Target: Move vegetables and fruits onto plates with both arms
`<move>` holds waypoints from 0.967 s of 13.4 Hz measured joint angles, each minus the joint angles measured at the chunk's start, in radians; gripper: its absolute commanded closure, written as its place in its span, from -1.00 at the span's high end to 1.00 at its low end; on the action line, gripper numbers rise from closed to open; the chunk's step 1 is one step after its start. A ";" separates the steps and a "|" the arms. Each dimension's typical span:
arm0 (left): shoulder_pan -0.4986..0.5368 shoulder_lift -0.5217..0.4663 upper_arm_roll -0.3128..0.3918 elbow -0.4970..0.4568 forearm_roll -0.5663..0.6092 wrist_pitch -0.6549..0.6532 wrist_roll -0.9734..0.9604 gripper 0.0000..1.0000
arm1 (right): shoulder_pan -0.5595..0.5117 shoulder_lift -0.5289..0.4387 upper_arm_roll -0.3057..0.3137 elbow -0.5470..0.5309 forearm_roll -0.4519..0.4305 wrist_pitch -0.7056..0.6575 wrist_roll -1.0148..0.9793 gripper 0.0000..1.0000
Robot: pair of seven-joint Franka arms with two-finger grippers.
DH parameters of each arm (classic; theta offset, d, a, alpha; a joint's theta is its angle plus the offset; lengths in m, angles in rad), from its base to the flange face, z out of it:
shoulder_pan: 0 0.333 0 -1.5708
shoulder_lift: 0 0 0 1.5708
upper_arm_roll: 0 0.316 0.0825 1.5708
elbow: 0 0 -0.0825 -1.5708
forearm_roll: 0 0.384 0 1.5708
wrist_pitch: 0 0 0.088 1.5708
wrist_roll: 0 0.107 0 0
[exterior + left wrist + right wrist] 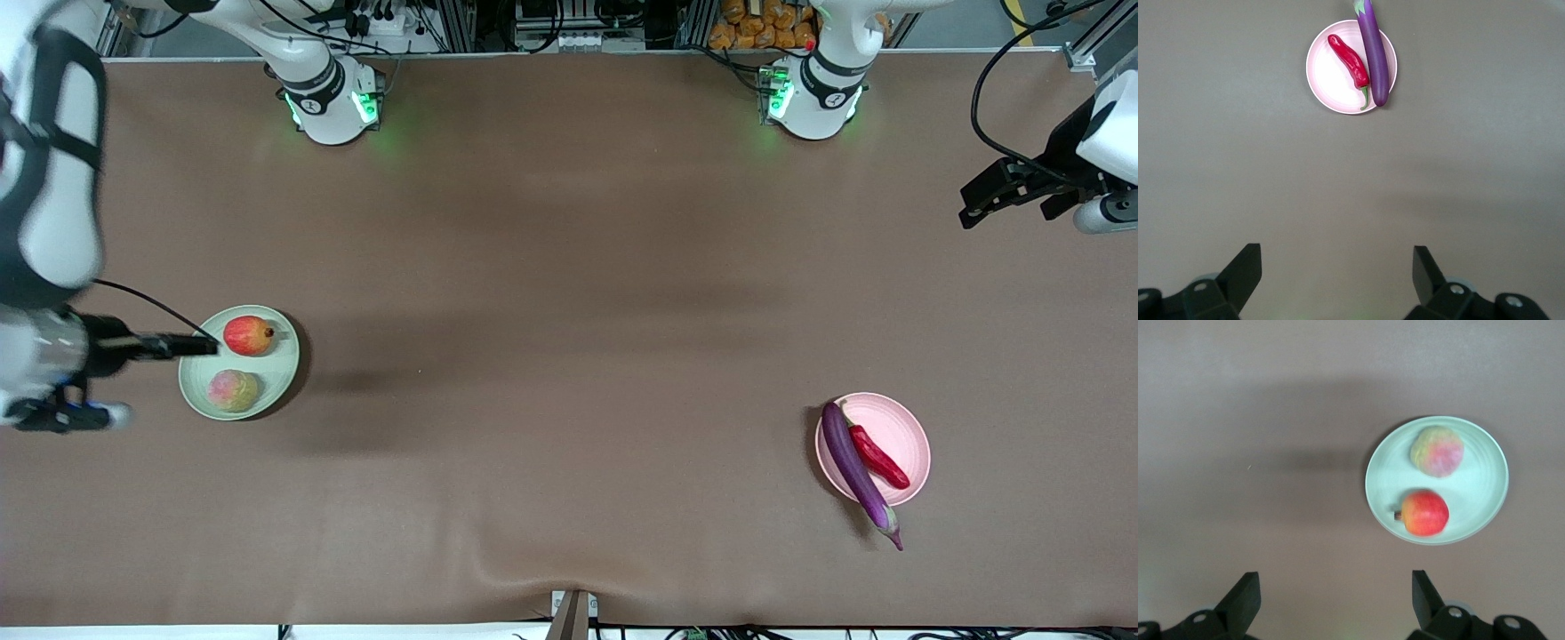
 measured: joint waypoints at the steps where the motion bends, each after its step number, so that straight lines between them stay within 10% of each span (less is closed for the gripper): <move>1: 0.000 0.000 0.000 0.000 0.000 0.000 0.000 1.00 | 0.001 -0.012 0.000 0.037 -0.008 -0.053 -0.001 1.00; 7: 0.000 -0.001 0.001 0.000 0.000 0.000 0.000 1.00 | 0.084 -0.212 0.006 0.074 -0.157 -0.147 -0.043 1.00; 13: 0.001 -0.001 0.002 0.000 0.000 0.000 0.000 1.00 | 0.098 -0.462 0.000 -0.259 -0.218 0.015 -0.129 1.00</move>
